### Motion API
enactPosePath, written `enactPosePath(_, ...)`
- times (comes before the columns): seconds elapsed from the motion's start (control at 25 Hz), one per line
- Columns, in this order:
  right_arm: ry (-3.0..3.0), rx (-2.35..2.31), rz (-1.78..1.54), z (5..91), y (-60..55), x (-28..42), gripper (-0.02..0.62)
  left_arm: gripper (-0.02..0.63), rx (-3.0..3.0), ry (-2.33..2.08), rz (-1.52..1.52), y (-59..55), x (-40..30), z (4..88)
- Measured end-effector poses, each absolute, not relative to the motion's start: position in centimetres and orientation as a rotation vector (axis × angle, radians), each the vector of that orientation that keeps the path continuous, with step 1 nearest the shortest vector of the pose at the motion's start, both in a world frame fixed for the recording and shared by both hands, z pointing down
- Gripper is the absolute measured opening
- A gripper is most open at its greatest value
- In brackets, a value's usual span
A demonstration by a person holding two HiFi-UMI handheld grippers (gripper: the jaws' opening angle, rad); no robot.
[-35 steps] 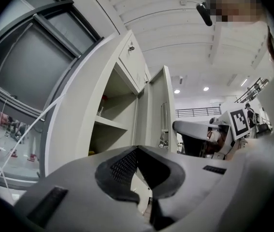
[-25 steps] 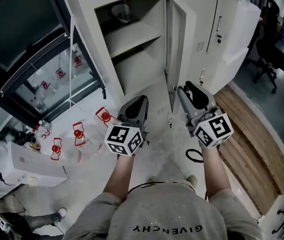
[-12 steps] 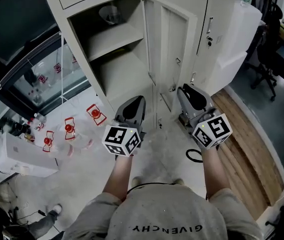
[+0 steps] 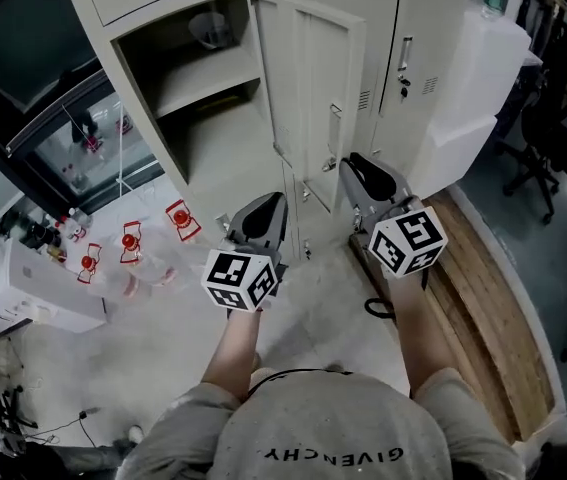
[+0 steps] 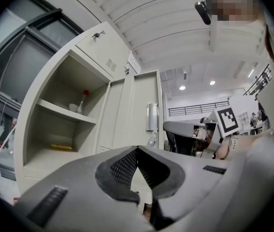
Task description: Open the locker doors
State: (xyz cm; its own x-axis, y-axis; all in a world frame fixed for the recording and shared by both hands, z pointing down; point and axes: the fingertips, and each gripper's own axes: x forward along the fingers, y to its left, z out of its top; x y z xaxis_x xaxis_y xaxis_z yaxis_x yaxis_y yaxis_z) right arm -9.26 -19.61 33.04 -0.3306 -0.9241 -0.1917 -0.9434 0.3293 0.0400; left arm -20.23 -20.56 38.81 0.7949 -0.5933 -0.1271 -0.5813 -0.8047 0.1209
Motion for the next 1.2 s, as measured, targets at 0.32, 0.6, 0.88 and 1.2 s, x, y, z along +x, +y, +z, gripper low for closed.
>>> enactPosePath(0.32, 2.47, -1.725, 0.199, 33.0, -20.6, -5.8, 0.071, -0.002, 2.875, -0.967, -0.217, -17.6, -15.5, 40.4)
enactPosePath(0.6, 2.47, -1.715, 0.163, 33.1, -21.7, -3.3, 0.061, -0.002, 2.911, -0.922, -0.191, -17.2, -11.3, 40.4)
enactPosePath(0.88, 2.45, -1.74, 0.127, 34.0, -22.4, 0.4, 0.063, -0.002, 2.918, -0.886, -0.222, -18.3, -7.9, 40.6)
enactPosePath(1.2, 2.438, -1.814, 0.078, 36.2, -23.5, 7.8, 0.063, -0.002, 2.966, -0.748, -0.309, -17.3, -1.6, 39.0)
